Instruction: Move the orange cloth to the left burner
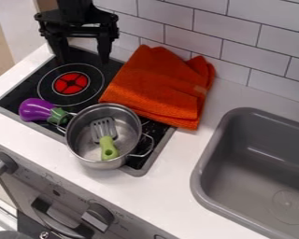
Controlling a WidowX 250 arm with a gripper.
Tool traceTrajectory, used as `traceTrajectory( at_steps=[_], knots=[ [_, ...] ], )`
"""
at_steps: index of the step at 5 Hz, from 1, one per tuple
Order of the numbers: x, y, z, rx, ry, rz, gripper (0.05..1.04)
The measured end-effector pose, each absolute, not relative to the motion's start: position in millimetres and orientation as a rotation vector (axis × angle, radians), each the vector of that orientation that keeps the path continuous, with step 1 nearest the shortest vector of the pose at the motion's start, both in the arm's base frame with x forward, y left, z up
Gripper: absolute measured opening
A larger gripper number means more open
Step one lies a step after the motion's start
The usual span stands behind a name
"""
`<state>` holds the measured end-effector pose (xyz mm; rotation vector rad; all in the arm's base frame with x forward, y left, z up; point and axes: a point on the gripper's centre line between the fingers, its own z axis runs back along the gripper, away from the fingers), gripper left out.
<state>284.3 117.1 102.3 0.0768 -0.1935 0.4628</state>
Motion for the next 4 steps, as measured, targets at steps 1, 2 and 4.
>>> traceTrajectory(
  at_steps=[1,2,4],
  knots=[
    [282,116,94,0.073,-0.168,0.468,0.999],
    [295,98,91,0.083,-0.218,0.446,0.999],
    [311,59,64,0.069,-0.257,0.341,0.701]
  ],
)
